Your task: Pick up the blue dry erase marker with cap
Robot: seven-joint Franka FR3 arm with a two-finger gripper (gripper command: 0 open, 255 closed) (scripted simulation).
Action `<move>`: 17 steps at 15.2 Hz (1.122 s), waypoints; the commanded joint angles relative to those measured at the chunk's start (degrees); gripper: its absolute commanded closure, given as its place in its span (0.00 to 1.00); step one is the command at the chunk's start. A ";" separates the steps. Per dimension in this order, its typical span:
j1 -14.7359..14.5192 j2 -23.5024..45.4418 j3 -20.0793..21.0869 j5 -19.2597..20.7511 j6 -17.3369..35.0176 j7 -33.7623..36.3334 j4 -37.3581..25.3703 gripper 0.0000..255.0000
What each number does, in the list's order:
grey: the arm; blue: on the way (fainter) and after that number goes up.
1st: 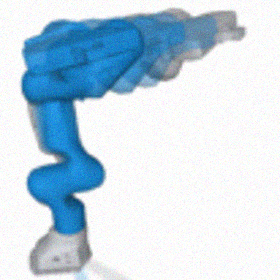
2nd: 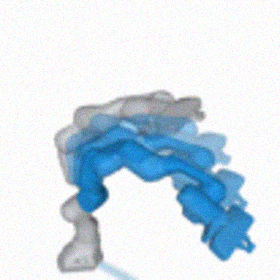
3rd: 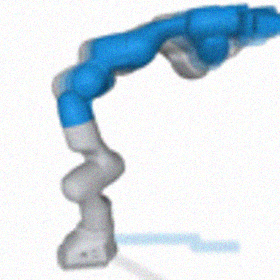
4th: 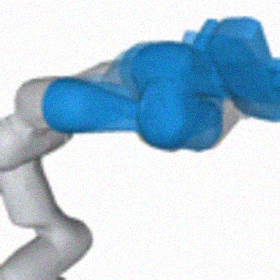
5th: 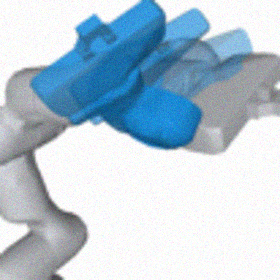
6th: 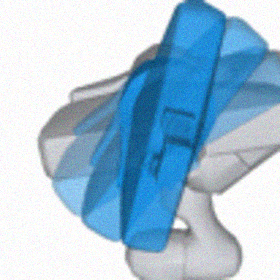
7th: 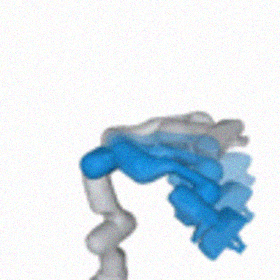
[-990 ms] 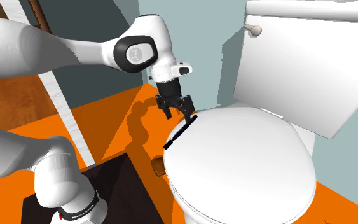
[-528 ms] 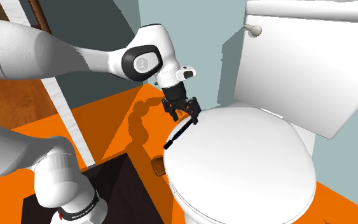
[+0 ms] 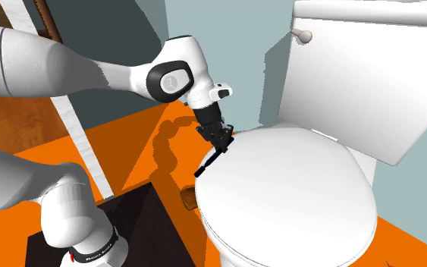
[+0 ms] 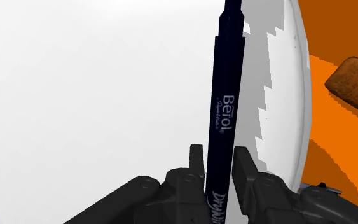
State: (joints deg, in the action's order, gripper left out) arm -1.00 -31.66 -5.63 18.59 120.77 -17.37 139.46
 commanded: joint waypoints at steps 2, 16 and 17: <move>0.30 0.46 -0.42 0.88 0.30 -0.03 0.24 1.00; -0.11 -0.35 0.24 -0.51 -7.50 -1.93 -6.91 1.00; -0.14 -0.33 0.29 -0.62 -8.23 -2.11 -7.69 1.00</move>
State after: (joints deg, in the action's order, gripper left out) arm -1.14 -32.06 -5.29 18.06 113.30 -19.16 132.65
